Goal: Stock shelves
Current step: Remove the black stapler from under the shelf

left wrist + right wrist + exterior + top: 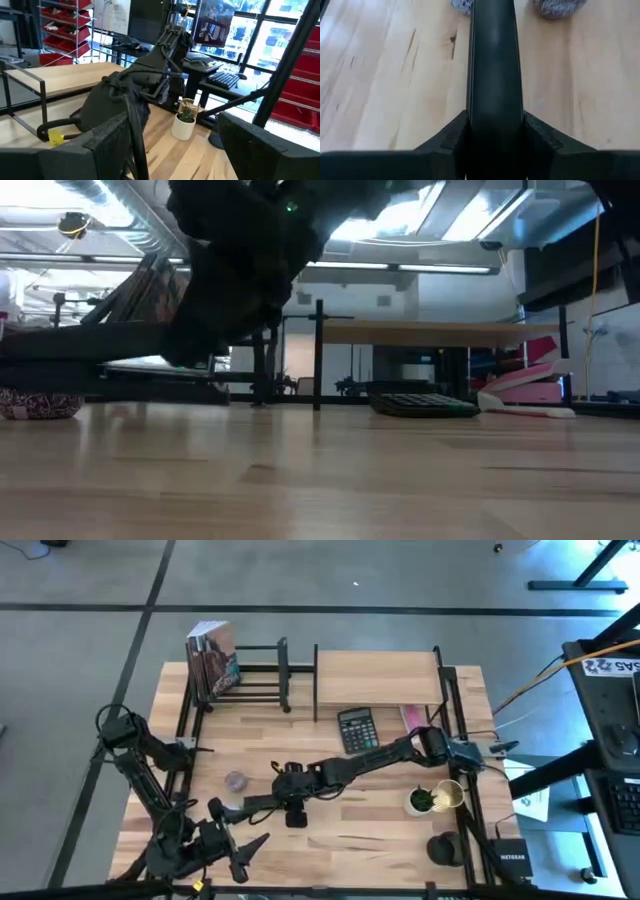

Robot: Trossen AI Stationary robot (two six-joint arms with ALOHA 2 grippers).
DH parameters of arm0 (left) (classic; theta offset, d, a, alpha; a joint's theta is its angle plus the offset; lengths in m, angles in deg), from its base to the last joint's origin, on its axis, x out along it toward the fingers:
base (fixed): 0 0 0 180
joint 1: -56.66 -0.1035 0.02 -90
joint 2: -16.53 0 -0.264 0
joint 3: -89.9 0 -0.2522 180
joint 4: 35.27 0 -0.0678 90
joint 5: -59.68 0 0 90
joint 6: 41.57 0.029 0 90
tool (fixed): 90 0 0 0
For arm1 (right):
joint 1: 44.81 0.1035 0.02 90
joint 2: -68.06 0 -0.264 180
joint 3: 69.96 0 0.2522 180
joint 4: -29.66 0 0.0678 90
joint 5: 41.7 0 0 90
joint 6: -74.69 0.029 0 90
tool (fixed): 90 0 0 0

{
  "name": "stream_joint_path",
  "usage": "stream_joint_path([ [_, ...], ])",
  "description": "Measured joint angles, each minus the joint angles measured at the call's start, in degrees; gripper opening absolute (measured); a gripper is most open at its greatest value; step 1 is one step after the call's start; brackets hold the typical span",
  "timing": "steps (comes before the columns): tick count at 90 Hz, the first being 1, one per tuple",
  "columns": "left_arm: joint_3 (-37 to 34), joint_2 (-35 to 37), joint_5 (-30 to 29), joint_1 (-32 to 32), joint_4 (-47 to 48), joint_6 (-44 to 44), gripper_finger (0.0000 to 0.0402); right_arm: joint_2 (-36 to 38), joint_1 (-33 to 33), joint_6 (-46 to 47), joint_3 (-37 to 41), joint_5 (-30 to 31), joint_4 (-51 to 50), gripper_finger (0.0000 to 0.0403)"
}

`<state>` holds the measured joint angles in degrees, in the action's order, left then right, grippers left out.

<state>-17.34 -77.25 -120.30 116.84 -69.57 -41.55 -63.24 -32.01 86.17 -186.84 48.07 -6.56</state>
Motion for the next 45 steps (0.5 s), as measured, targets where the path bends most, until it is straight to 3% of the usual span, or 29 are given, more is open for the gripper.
stream_joint_path([
  [26, 0.0, 0.0, -0.1, -0.2, 0.0, 0.0, 0.0276, -1.1, -0.2, 1.8, 0.0, 4.0, 2.8, 0.0116],
  [45, 0.0, 0.0, -0.1, -0.3, 0.0, -0.4, 0.0276, -2.8, -0.4, 1.7, -0.1, 2.2, 4.5, 0.0188],
])
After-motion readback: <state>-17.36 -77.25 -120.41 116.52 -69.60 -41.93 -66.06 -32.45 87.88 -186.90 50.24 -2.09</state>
